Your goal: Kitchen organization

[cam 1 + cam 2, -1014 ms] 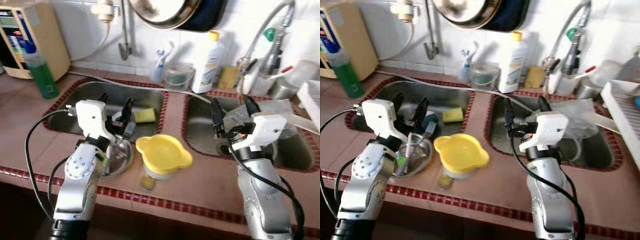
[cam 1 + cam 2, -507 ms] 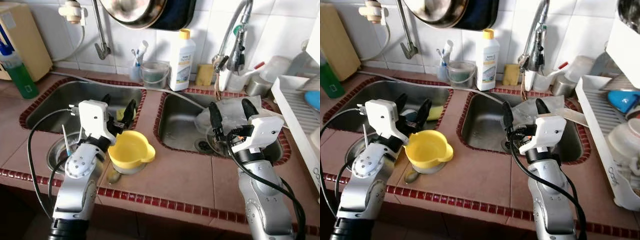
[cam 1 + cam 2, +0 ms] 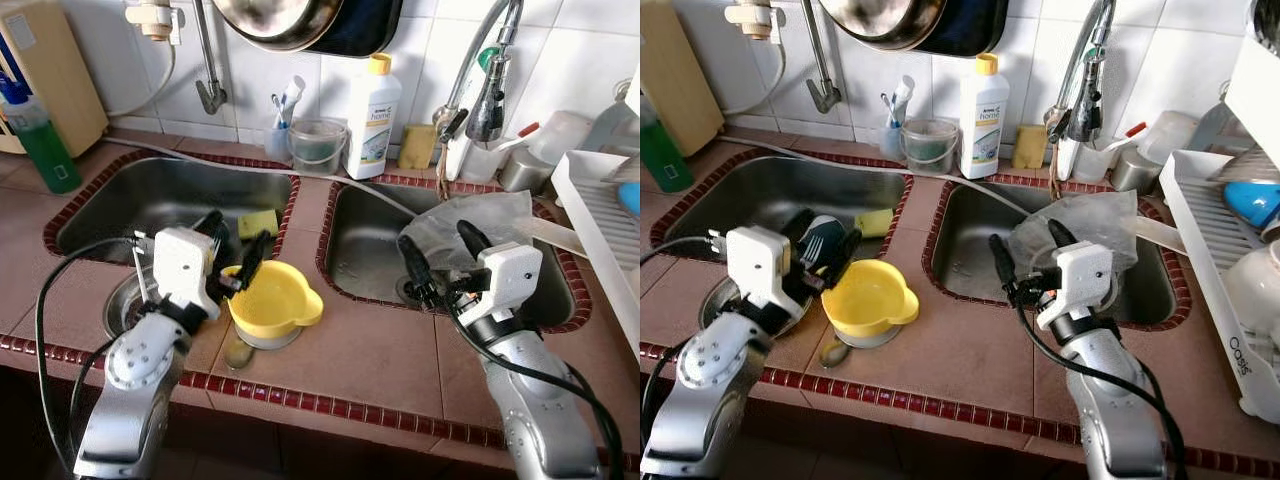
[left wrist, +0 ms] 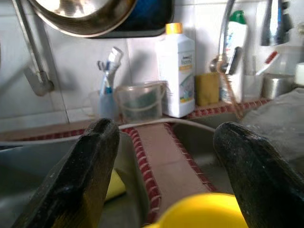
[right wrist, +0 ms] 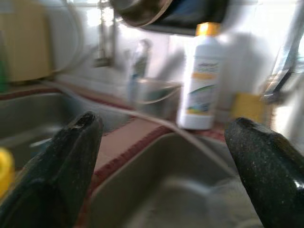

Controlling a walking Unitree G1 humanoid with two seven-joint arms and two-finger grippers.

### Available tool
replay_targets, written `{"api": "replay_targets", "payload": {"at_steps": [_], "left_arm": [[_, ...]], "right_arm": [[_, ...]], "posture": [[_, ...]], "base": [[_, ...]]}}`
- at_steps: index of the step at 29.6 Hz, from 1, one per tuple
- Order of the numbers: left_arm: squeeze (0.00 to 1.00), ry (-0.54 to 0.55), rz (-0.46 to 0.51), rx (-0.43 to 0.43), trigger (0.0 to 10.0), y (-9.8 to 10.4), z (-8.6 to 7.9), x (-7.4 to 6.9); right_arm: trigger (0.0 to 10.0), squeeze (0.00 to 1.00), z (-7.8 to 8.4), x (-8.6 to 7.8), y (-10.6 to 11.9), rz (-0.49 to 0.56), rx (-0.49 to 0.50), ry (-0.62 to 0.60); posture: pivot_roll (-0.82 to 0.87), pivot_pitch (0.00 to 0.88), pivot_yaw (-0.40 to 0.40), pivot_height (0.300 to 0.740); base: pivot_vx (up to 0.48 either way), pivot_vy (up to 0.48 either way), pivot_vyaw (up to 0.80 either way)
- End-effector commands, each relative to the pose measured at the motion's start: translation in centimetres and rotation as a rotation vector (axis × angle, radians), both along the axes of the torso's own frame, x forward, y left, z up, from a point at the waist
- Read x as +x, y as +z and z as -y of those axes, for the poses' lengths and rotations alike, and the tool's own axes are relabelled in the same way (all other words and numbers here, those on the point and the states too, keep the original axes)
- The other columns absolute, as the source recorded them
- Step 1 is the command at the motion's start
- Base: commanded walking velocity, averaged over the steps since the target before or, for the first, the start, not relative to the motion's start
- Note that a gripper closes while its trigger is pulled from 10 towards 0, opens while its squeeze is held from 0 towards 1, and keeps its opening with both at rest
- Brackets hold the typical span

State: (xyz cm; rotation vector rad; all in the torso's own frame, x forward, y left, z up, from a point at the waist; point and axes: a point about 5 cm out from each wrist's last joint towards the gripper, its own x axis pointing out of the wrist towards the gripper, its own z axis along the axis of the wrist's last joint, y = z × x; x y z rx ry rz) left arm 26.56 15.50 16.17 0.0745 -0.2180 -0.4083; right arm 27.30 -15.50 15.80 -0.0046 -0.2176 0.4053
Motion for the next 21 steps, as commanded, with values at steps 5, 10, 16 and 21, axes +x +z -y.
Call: {"api": "replay_targets", "payload": {"at_steps": [5, 10, 16, 21], "left_arm": [[0.0, -0.022, 0.028, 0.004, 10.0, 0.9, -0.2, -0.4], [0.0, -0.009, 0.026, 0.021, 10.0, 1.1, -0.9, -0.5], [0.0, -0.006, 0.002, 0.066, 10.0, 0.4, -1.7, -0.9], [0.0, -0.003, -0.006, 0.078, 10.0, 0.2, -1.8, -1.2]], "right_arm": [[10.0, 0.0, -0.7, 0.6, 0.1, -0.041, -0.005, 0.135], [10.0, 0.0, -1.2, 1.6, 0.3, -0.076, -0.036, 0.221], [10.0, 0.0, -2.1, 2.7, 0.6, -0.082, -0.053, 0.295], [10.0, 0.0, -2.7, 3.5, 0.9, -0.094, -0.035, 0.337]], "posture": [[-0.11, 0.062, -0.018, 0.74], [-0.1, 0.064, -0.028, 0.74], [-0.08, 0.069, -0.04, 0.74], [-0.08, 0.072, -0.046, 0.74]], "base": [[0.0, 0.0, 0.0], [0.0, 0.0, 0.0], [0.0, 0.0, 0.0], [0.0, 0.0, 0.0]]}}
